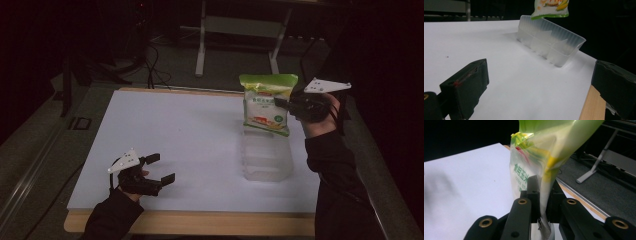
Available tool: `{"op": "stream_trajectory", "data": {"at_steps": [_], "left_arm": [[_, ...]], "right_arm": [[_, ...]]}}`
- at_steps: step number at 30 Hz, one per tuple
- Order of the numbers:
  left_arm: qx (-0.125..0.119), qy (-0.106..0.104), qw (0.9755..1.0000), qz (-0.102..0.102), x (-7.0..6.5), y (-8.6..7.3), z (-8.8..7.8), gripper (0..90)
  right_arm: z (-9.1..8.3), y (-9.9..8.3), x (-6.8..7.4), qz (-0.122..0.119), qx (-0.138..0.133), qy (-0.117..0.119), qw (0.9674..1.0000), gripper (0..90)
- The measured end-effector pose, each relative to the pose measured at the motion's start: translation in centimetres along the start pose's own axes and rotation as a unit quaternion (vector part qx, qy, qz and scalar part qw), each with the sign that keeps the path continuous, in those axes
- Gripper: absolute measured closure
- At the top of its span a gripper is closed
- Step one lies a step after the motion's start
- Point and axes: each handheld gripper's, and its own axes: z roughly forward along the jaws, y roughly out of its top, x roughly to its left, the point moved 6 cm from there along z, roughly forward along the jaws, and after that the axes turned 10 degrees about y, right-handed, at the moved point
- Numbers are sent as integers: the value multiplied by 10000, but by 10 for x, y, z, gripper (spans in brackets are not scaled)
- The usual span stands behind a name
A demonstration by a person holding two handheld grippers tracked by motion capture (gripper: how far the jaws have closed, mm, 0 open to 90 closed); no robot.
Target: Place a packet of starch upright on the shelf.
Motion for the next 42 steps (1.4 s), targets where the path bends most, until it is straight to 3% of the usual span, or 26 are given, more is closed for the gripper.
{"op": "stream_trajectory", "data": {"at_steps": [11,17,26,31,35,42], "left_arm": [[-57,-4,10000,-49,2,-3,1,19],[-41,-37,10000,-83,3,-6,3,19],[-52,-18,9999,-91,5,-8,4,19],[-83,-10,9999,-136,6,-8,3,19],[-84,-10,9999,-146,6,-8,3,19],[-13,-32,10000,-53,3,-10,4,19]], "right_arm": [[29,-26,-31,240,238,-73,9994,838],[43,-42,-44,383,222,-34,9990,837],[59,-65,-51,606,156,102,9980,838],[54,-79,-57,808,-40,106,9967,838],[49,-94,-60,979,13,162,9951,838],[48,-103,-64,989,156,-10,9950,840]]}}
